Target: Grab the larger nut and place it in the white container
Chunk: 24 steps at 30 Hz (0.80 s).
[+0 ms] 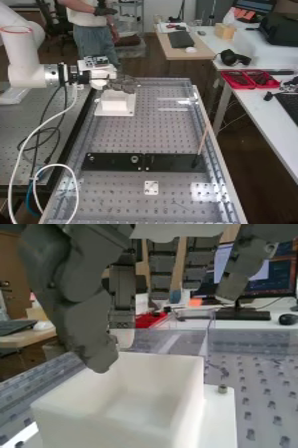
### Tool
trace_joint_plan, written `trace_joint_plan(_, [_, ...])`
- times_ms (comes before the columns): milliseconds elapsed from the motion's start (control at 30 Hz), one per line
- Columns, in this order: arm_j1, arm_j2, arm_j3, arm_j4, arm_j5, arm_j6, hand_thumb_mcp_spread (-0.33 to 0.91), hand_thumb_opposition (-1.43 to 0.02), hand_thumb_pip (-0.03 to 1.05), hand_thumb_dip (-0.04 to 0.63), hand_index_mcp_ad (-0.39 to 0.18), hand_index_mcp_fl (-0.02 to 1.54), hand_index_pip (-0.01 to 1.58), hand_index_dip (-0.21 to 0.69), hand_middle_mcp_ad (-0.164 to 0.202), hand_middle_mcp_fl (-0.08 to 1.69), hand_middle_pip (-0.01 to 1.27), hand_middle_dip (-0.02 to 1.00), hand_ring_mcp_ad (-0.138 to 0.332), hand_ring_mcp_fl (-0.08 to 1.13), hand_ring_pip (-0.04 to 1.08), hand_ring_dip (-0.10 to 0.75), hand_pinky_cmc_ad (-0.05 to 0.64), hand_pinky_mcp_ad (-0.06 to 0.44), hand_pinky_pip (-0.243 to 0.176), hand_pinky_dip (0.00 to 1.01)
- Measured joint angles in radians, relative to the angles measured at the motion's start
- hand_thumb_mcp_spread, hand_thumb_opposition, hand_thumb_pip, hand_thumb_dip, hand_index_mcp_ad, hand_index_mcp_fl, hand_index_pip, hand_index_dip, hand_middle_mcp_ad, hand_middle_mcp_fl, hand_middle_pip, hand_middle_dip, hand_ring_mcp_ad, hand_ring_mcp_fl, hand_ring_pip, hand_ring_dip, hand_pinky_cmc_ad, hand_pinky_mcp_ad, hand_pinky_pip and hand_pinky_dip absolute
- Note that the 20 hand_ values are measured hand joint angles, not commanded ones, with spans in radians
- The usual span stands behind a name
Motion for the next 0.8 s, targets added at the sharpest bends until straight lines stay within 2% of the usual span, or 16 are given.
trace_joint_plan(67, [0.000, -0.002, 0.002, -0.003, 0.001, -0.001, 0.43, -0.93, 0.72, 0.253, -0.131, 0.15, 1.54, 0.110, 0.061, 0.12, 0.13, 0.27, 0.113, 0.01, 0.10, 0.164, 0.332, 0.246, -0.059, 0.35])
trace_joint_plan(200, [0.000, -0.004, 0.003, -0.003, 0.003, -0.002, 0.46, -0.95, 0.73, 0.257, -0.168, 0.14, 1.54, 0.110, 0.058, 0.12, 0.13, 0.27, 0.113, 0.01, 0.10, 0.164, 0.332, 0.244, -0.059, 0.33])
trace_joint_plan(400, [0.002, -0.004, 0.004, -0.003, 0.006, -0.003, 0.47, -0.97, 0.73, 0.279, -0.171, 0.14, 1.53, 0.108, 0.061, 0.12, 0.13, 0.27, 0.113, 0.01, 0.10, 0.171, 0.333, 0.246, -0.044, 0.30])
trace_joint_plan(433, [0.001, -0.004, 0.003, -0.002, 0.006, -0.003, 0.47, -0.97, 0.75, 0.284, -0.173, 0.14, 1.53, 0.112, 0.061, 0.12, 0.13, 0.27, 0.113, 0.01, 0.10, 0.171, 0.330, 0.246, -0.045, 0.30])
trace_joint_plan(500, [0.001, -0.004, 0.004, -0.002, 0.006, -0.003, 0.50, -0.97, 0.87, 0.311, -0.197, 0.15, 1.56, 0.126, 0.061, 0.12, 0.13, 0.27, 0.117, 0.01, 0.10, 0.171, 0.333, 0.246, -0.045, 0.30])
trace_joint_plan(800, [-0.003, -0.006, 0.012, -0.021, 0.000, -0.014, 0.50, -0.97, 0.88, 0.321, -0.188, 0.14, 1.56, 0.129, 0.061, 0.12, 0.13, 0.27, 0.113, 0.01, 0.11, 0.169, 0.333, 0.239, -0.042, 0.30])
